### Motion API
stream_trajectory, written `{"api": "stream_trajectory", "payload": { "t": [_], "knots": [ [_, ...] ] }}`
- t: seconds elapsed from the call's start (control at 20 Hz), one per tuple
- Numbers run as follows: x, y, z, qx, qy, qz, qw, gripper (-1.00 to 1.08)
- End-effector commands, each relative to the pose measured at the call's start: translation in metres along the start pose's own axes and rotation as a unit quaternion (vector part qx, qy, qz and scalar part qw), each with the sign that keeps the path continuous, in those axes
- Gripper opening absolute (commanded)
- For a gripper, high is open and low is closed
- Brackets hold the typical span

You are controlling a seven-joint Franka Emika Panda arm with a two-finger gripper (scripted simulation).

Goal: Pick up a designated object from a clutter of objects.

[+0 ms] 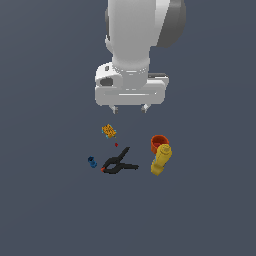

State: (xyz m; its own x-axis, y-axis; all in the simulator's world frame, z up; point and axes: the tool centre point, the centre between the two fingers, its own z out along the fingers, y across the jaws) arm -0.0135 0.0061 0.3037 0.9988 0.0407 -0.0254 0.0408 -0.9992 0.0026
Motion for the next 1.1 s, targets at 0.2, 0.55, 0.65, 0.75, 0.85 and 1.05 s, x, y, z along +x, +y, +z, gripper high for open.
{"api": "stream_trajectory", "payload": {
  "t": [0.2,0.55,0.65,0.75,0.85,1.05],
  "knots": [
    [0.000,0.005,0.001,0.004,-0.002,0.006,1.0000,-0.12],
    [0.001,0.006,0.003,0.006,-0.003,0.010,0.9999,-0.12],
    [0.002,0.004,0.006,0.003,-0.002,0.011,0.9999,-0.12],
    [0.003,0.001,0.010,-0.001,-0.002,0.013,0.9999,-0.12],
    [0.005,-0.003,0.016,-0.005,-0.001,0.015,0.9999,-0.12],
    [0.010,-0.014,0.031,-0.017,0.002,0.020,0.9997,-0.12]
  ]
}}
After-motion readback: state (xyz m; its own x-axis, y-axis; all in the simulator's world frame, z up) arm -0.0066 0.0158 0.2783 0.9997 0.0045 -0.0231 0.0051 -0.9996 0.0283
